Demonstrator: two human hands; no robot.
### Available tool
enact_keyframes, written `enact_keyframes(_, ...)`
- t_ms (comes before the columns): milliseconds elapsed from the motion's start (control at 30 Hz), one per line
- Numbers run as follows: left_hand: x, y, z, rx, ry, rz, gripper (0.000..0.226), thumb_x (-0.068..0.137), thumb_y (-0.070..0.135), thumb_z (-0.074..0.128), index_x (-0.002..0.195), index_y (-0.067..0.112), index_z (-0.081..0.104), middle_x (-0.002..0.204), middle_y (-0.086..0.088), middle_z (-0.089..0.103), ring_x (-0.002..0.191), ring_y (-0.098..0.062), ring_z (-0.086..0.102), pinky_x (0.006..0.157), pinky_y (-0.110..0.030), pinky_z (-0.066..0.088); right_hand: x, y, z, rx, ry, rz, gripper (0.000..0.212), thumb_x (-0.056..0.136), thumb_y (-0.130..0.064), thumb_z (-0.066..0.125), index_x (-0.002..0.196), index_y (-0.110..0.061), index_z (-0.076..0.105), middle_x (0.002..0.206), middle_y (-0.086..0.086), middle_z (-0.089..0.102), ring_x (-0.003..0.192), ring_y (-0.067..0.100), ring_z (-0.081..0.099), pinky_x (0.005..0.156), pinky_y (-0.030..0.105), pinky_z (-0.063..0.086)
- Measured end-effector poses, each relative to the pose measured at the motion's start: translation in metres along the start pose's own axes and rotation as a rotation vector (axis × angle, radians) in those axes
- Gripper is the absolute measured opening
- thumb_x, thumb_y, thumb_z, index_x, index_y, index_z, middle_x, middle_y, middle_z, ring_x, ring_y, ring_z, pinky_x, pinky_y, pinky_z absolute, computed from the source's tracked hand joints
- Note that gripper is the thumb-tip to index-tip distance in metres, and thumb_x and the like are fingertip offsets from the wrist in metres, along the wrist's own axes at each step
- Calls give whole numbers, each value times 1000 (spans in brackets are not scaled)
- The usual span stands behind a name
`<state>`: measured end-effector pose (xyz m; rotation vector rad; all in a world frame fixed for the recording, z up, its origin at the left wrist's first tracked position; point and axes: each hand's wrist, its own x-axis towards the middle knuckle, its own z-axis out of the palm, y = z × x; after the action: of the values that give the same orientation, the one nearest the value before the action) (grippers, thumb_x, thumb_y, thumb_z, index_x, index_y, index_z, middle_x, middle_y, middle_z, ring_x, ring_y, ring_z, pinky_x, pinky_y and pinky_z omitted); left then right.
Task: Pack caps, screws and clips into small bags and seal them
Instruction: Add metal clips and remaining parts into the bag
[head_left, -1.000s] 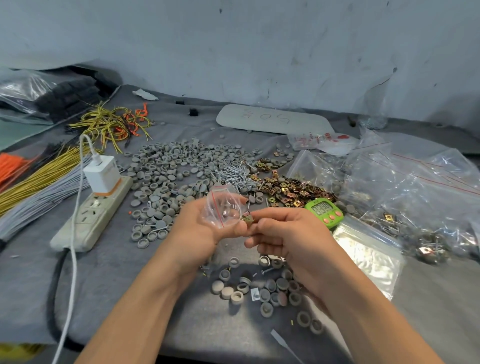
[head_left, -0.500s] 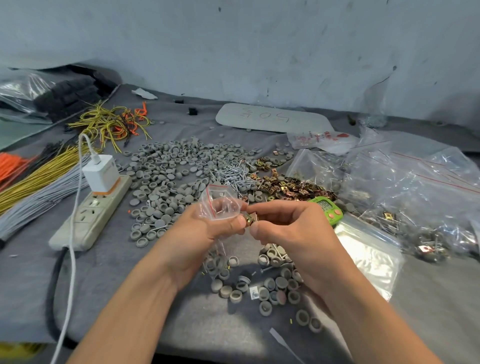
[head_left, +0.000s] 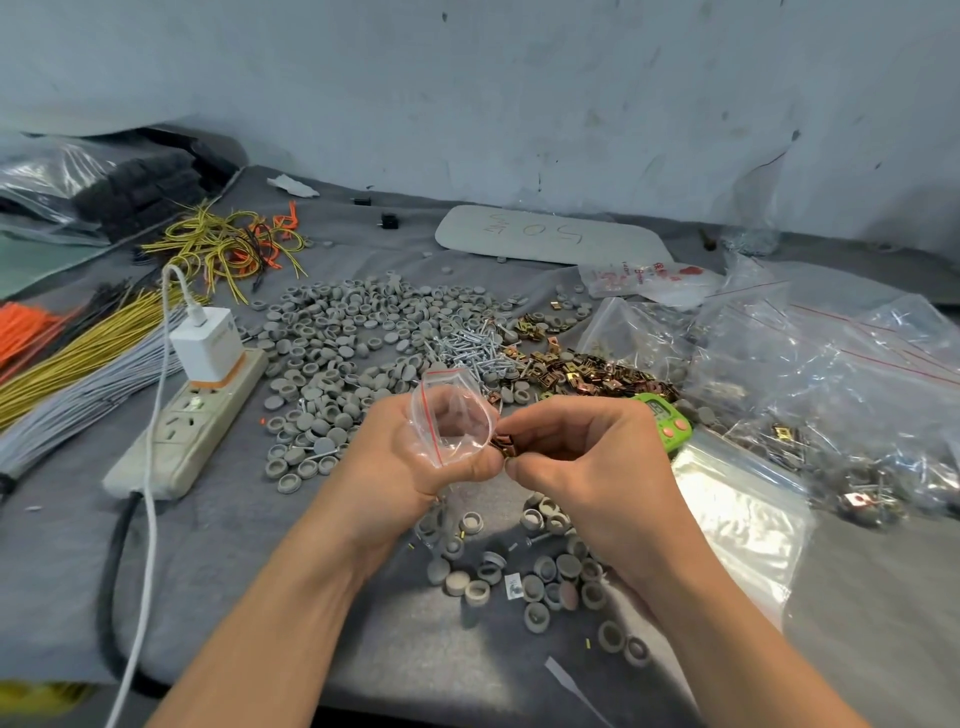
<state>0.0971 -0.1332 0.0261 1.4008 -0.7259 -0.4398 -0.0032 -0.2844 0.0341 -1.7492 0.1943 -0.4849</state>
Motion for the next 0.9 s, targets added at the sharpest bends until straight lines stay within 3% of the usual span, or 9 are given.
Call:
enact_keyframes(100, 0, 1, -2, 80, -3, 60, 31, 66, 10, 88, 91, 2, 71, 80, -2, 70, 77, -11, 67, 66, -18, 51, -1, -2, 0, -18, -2, 5, 33, 78, 12, 78, 91, -17, 84, 82, 4, 80, 79, 33, 76, 72, 51, 61)
enact_keyframes(200, -1, 3, -4, 157, -13, 107, 25, 68, 10, 86, 90, 11, 73, 80, 4, 69, 77, -8, 67, 66, -17, 50, -2, -3, -3, -22, -12, 29, 29, 75, 6, 84, 91, -18, 85, 81, 5, 80, 78, 34, 76, 72, 52, 61)
enact_keyframes(367, -4, 7, -7, 258, -54, 71, 25, 69, 17, 89, 91, 22, 76, 86, 1, 74, 81, -14, 72, 69, -22, 54, -2, 0, -6, 0, -23, 111, 23, 68, -7, 95, 85, -20, 84, 76, 7, 78, 65, 19, 70, 63, 34, 58)
enact_keyframes(500, -6, 6, 1, 423, 28, 76, 27, 58, 39, 82, 85, 37, 77, 82, 7, 77, 78, -15, 75, 71, -41, 60, 1, 6, -4, 32, -66, 162, 17, 76, -1, 87, 89, -11, 83, 76, 13, 78, 64, 24, 71, 63, 32, 58)
enact_keyframes(633, -5, 3, 6, 446, 101, 72, 30, 50, 55, 76, 79, 44, 76, 75, 13, 76, 70, -5, 73, 64, -30, 54, 0, 10, 2, 58, -48, 145, 19, 79, 5, 79, 87, -12, 84, 76, 13, 78, 62, 22, 71, 62, 30, 58)
enact_keyframes(900, -2, -3, 3, 261, 158, 3, 28, 49, 39, 81, 74, 28, 77, 71, 5, 74, 65, -9, 68, 60, -25, 49, -1, 9, 6, 79, -23, 97, 21, 82, 10, 75, 88, -9, 83, 74, 13, 77, 61, 22, 72, 61, 26, 59)
